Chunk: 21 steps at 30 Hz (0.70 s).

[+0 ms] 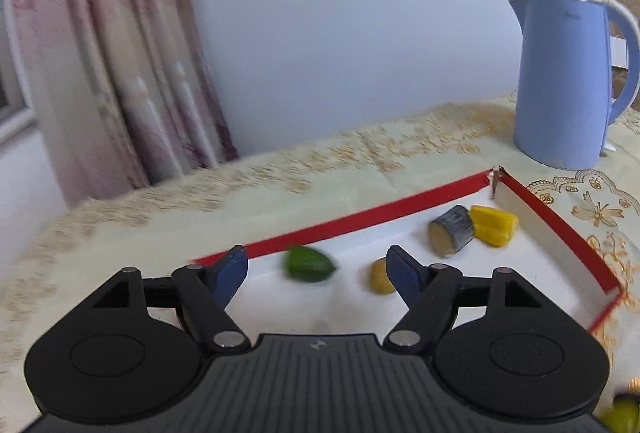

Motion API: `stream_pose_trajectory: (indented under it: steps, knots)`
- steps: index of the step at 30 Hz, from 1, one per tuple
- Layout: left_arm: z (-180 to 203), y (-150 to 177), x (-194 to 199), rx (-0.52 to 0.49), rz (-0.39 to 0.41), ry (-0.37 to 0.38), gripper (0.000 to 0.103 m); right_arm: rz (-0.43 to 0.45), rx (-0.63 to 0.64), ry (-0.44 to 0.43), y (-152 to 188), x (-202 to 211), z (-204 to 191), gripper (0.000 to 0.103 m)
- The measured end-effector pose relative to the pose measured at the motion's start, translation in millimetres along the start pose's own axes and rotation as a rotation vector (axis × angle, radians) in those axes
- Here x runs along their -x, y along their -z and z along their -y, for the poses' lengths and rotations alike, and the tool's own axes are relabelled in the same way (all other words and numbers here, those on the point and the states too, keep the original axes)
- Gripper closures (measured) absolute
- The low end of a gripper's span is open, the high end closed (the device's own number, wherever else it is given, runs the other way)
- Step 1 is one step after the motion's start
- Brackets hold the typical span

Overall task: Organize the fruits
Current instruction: 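Lower the green round fruit into the tray and open the right tool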

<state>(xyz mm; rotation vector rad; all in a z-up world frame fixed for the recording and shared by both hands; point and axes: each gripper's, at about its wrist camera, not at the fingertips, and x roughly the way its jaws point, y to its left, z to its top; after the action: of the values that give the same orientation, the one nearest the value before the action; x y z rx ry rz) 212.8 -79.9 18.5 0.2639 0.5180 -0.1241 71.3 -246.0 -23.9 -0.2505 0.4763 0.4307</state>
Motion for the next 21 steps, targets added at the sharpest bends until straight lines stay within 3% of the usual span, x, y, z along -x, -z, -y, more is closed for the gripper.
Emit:
stream_pose_trajectory:
  steps: [4, 7, 8, 13, 15, 17, 19, 21]
  knots:
    - [-26, 20, 58, 0.047, 0.063, -0.049, 0.024, 0.014, -0.041, -0.001, 0, 2, 6, 0.071]
    - [-40, 46, 93, 0.109, 0.134, -0.044, 0.005, 0.046, -0.085, -0.040, -1, 5, 11, 0.071]
    - [-42, 52, 97, 0.114, 0.154, -0.059, 0.005, 0.060, -0.100, -0.060, -1, 7, 12, 0.071]
    - [-55, 68, 89, 0.182, 0.214, -0.171, 0.005, 0.125, -0.144, -0.067, -4, 11, 15, 0.071]
    - [-64, 78, 82, 0.232, 0.218, -0.177, 0.005, 0.169, -0.143, -0.055, -5, 14, 15, 0.071]
    - [-71, 80, 74, 0.247, 0.141, -0.163, 0.005, 0.201, -0.141, -0.038, -7, 15, 13, 0.071]
    - [-80, 82, 78, 0.284, 0.168, -0.136, 0.005, 0.208, -0.144, -0.002, -9, 13, 11, 0.071]
    - [-82, 83, 83, 0.283, 0.180, -0.159, 0.005, 0.203, -0.149, 0.015, -12, 9, 11, 0.071]
